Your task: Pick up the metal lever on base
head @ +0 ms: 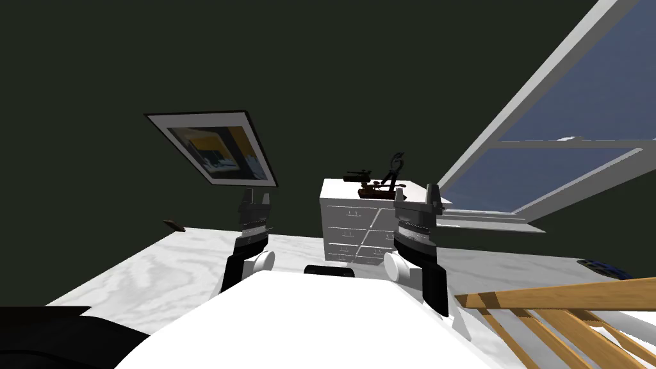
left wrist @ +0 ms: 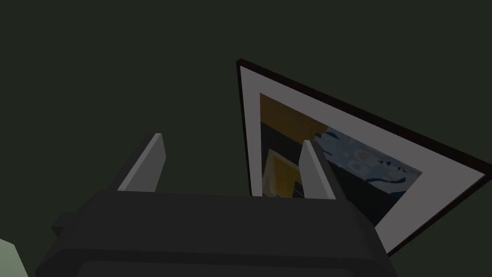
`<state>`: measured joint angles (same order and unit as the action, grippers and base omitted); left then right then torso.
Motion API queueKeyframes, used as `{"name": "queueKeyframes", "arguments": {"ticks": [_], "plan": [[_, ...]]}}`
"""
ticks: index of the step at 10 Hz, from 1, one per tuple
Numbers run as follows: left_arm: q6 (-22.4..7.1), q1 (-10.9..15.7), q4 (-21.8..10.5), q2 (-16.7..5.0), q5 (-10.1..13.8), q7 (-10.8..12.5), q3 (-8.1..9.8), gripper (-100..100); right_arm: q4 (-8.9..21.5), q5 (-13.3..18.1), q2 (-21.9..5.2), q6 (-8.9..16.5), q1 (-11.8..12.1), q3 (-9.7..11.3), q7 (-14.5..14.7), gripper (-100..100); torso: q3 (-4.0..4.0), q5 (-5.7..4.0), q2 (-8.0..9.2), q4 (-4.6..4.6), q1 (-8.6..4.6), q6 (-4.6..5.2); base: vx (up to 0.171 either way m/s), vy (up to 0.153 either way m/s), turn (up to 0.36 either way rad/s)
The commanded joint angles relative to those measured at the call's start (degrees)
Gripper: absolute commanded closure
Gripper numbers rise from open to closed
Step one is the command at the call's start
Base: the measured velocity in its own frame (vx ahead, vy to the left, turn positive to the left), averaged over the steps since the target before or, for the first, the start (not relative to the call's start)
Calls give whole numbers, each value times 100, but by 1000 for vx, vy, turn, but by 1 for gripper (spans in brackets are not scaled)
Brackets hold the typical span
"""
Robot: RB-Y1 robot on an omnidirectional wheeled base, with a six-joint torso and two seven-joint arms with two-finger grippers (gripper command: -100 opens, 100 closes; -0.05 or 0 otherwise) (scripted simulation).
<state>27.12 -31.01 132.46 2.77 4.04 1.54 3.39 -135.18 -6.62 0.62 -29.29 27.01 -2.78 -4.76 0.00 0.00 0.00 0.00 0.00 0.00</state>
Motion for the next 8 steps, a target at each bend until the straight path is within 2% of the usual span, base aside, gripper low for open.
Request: {"name": "queueKeyframes", "arguments": {"ticks": [1,4,7,8], "plan": [[0,0,0,0,0,0,0,0,47,74,-209,-71,-80,-16,-17,-100,0,0,0,0,0,0,-6,3,-35],[0,0,0,0,0,0,0,0,247,387,-709,-336,-404,-72,-76,-100,3,0,5,1,1,0,-18,10,-65],[0,0,0,0,0,0,0,0,597,893,-1236,-738,-930,-146,-156,-100,5,1,8,2,4,0,-27,16,-93],[0,0,0,0,0,0,0,0,597,931,-1244,-757,-946,-146,-156,-100,4,1,8,2,4,0,-18,10,-17]]}}
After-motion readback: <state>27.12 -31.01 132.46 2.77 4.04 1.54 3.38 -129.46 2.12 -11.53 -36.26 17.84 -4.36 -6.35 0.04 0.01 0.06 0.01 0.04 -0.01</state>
